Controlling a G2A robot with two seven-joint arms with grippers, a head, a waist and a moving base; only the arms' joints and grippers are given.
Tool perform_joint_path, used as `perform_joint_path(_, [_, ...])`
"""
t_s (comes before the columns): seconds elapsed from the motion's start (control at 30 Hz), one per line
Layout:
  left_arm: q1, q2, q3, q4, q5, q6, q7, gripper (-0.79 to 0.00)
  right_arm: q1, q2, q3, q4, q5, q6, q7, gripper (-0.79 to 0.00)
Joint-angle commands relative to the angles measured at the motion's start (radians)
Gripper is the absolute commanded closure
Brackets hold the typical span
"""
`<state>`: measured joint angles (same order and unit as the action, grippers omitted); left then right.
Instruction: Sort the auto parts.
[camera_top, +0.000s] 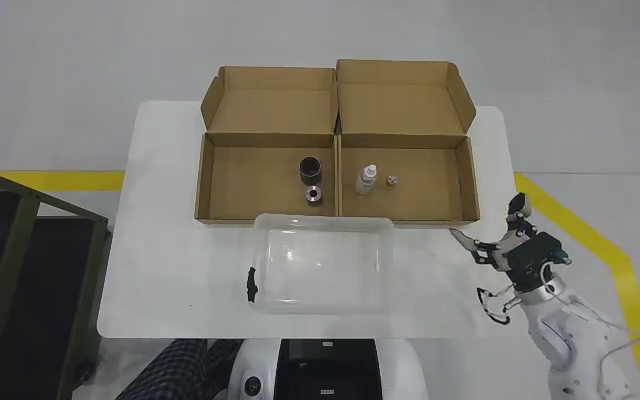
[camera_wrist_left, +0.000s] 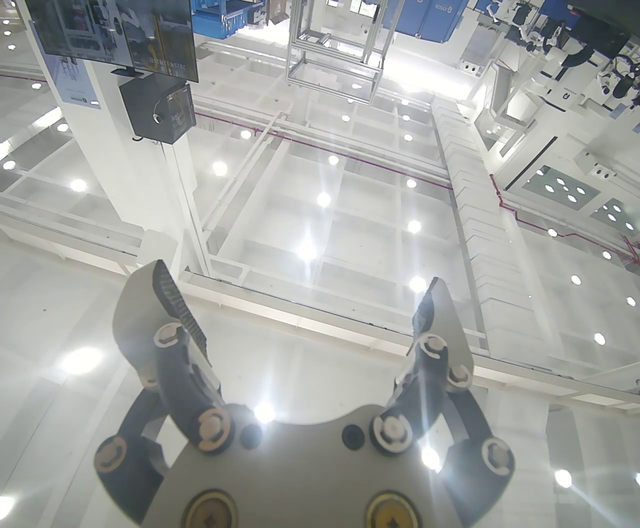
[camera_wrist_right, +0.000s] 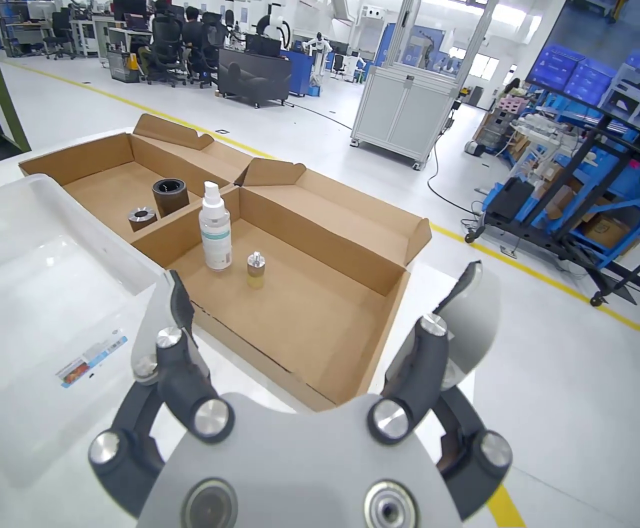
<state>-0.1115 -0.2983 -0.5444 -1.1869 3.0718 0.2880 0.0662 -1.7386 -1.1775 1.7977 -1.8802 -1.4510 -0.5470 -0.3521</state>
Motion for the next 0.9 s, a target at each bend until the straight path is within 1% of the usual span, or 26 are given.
perform_joint_path(0.0, [0.000,0.000,0.000,0.000,0.000,0.000,0.000,-0.785,-0.018,0.001,0.018,0.014,-0.012,0.006,-0.032,-0.785])
perform_joint_path(0.07, [0.000,0.000,0.000,0.000,0.000,0.000,0.000,-0.785,-0.035,0.003,0.032,0.029,-0.016,0.009,-0.064,-0.785])
perform_joint_path(0.2, [0.000,0.000,0.000,0.000,0.000,0.000,0.000,-0.785,-0.060,0.004,0.045,0.031,-0.028,0.011,-0.091,-0.785])
perform_joint_path(0.3, [0.000,0.000,0.000,0.000,0.000,0.000,0.000,-0.785,-0.071,0.009,0.053,0.018,-0.062,-0.016,-0.094,-0.785])
perform_joint_path(0.87, [0.000,0.000,0.000,0.000,0.000,0.000,0.000,-0.785,-0.071,0.009,0.053,0.018,-0.062,-0.016,-0.094,-0.784])
